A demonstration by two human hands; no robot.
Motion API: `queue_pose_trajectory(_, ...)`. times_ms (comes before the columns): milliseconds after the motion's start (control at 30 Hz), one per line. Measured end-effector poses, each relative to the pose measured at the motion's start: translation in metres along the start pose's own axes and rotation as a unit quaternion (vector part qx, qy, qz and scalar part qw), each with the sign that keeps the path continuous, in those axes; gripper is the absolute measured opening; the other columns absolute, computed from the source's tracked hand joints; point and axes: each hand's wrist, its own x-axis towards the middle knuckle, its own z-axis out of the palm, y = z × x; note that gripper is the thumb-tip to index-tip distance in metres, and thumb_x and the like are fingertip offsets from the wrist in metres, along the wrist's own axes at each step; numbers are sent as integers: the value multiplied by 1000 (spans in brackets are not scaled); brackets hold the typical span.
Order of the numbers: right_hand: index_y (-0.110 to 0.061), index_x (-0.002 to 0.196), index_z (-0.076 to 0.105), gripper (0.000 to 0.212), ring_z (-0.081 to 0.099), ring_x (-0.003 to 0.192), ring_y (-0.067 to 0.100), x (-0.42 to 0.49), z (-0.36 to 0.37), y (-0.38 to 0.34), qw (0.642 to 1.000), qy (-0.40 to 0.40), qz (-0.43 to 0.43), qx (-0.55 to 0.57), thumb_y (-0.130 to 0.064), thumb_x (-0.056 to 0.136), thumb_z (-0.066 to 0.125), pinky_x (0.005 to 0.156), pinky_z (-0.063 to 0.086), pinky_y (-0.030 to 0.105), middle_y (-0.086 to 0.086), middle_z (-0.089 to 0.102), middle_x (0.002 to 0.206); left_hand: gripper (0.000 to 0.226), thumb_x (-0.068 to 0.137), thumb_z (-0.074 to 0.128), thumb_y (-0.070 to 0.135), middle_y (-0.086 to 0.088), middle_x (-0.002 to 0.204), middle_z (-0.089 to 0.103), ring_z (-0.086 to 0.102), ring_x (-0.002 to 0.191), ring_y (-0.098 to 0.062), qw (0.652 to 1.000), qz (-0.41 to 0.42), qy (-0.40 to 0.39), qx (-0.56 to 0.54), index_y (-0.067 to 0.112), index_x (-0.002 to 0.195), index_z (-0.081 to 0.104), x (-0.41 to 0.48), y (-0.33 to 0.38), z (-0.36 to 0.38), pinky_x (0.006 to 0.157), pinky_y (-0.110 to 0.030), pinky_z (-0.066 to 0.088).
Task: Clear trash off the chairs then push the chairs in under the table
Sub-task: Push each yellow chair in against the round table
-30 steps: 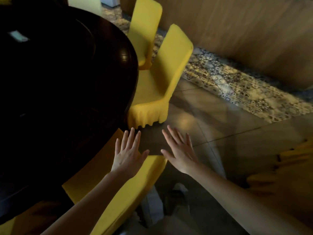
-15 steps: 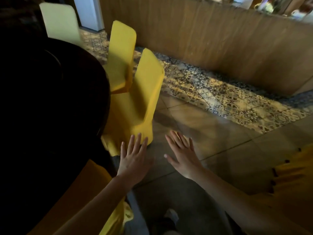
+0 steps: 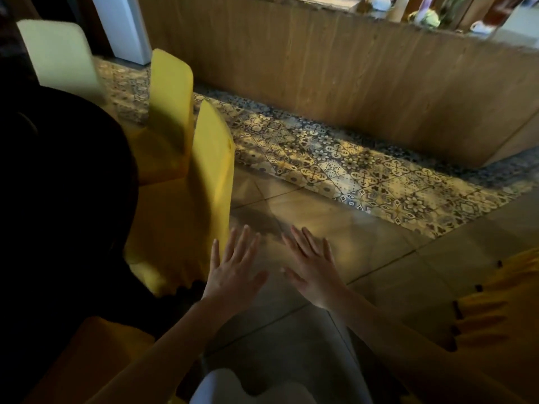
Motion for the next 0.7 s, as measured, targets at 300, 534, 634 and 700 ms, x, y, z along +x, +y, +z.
queue_pose_trajectory(300, -34, 149, -8, 70, -24, 142, 11, 58, -1, 50, 1000, -8, 4, 18, -64, 91, 19, 114, -4, 53, -11, -19, 158, 68, 92, 25, 60, 5, 157, -18, -32, 135, -15, 999, -4, -39, -2, 37, 147, -8, 78, -11, 7, 109, -41, -19)
queue_pose_trajectory(534, -32, 150, 0, 68, -27, 138, 8, 162, -10, 97, 1000, -1, 7, 25, -60, 93, 25, 113, -4, 52, -13, -23, 155, 72, 92, 30, 57, 7, 153, -24, -34, 133, -14, 999, -16, -33, -19, 33, 147, -9, 192, -27, 5, 111, -44, -17)
queue_pose_trajectory(634, -31, 151, 3, 68, -27, 138, 8, 214, -16, 118, 1000, -11, 5, 20, -58, 94, 28, 114, -3, 53, -10, -19, 157, 72, 92, 31, 56, 6, 155, -22, -32, 135, -14, 999, -28, -25, -19, 31, 148, -8, 247, -39, -5, 113, -45, -15)
queue_pose_trajectory(700, -30, 151, 3, 68, -25, 139, 9, 248, -26, 128, 1000, -16, -6, 10, -58, 94, 28, 114, -3, 53, -8, -17, 158, 71, 93, 29, 55, 5, 156, -20, -28, 138, -15, 999, -32, -27, -28, 29, 149, -7, 283, -46, -16, 114, -46, -14)
